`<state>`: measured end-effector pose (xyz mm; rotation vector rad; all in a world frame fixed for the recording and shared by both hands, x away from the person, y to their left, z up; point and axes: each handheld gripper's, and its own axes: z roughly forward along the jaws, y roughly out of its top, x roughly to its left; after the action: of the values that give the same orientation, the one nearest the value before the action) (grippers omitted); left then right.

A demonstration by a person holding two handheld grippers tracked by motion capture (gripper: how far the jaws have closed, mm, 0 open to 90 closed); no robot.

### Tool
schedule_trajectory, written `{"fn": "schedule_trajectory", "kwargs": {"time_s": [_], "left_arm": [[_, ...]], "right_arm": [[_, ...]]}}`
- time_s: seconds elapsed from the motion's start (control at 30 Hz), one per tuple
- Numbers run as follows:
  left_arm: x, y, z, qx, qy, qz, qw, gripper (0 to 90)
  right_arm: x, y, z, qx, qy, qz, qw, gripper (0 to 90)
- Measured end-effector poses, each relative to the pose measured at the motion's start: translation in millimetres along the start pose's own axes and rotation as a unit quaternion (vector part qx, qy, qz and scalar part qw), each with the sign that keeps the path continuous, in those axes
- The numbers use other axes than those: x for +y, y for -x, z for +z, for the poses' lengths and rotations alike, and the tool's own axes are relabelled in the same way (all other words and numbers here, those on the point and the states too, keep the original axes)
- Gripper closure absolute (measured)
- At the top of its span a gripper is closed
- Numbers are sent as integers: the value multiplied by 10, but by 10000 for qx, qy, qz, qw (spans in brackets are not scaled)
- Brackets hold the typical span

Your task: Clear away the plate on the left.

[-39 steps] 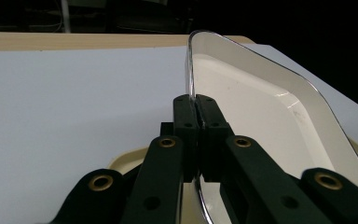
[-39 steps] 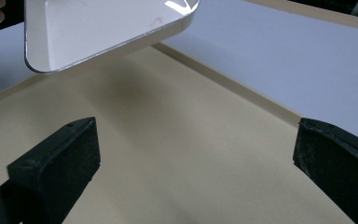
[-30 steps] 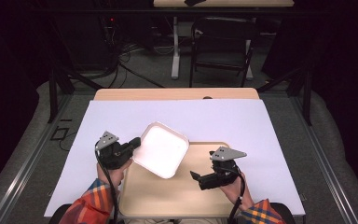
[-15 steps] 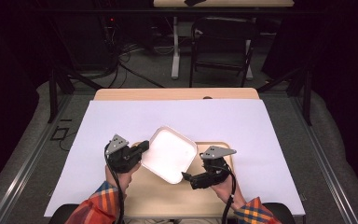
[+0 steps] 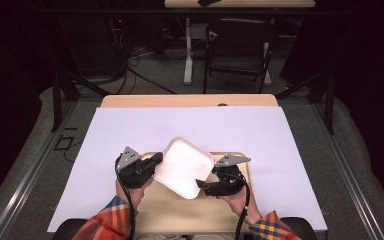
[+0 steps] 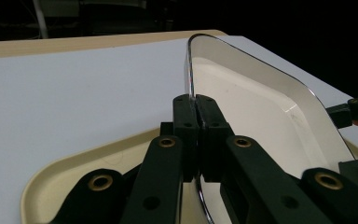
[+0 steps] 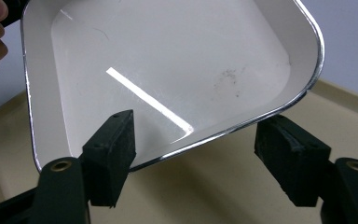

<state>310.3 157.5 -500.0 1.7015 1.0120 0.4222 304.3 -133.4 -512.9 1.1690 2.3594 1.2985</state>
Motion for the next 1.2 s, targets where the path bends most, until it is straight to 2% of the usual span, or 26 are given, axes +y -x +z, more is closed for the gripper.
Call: {"fn": "schedule_trajectory", "kwargs": {"time_s": [0.13,0.43,0.83,0.97,1.2], "left_arm": [[-5,21,-1,-46,-54,42,10000,880],[-45,18,12,-184,-308,-36,9993,874],[-119,58,-23,-349,-622,-80,9974,855],[-151,81,-43,-409,-754,-77,9963,848],[-195,79,-63,-527,-949,-190,9939,839]], "right_arm": [[-2,14,-9,-27,-13,66,10000,389],[2,67,-70,-72,125,145,9998,550],[14,142,-127,2,114,250,9996,662],[10,162,-141,22,102,269,9996,699],[16,179,-148,82,9,283,9996,727]]}}
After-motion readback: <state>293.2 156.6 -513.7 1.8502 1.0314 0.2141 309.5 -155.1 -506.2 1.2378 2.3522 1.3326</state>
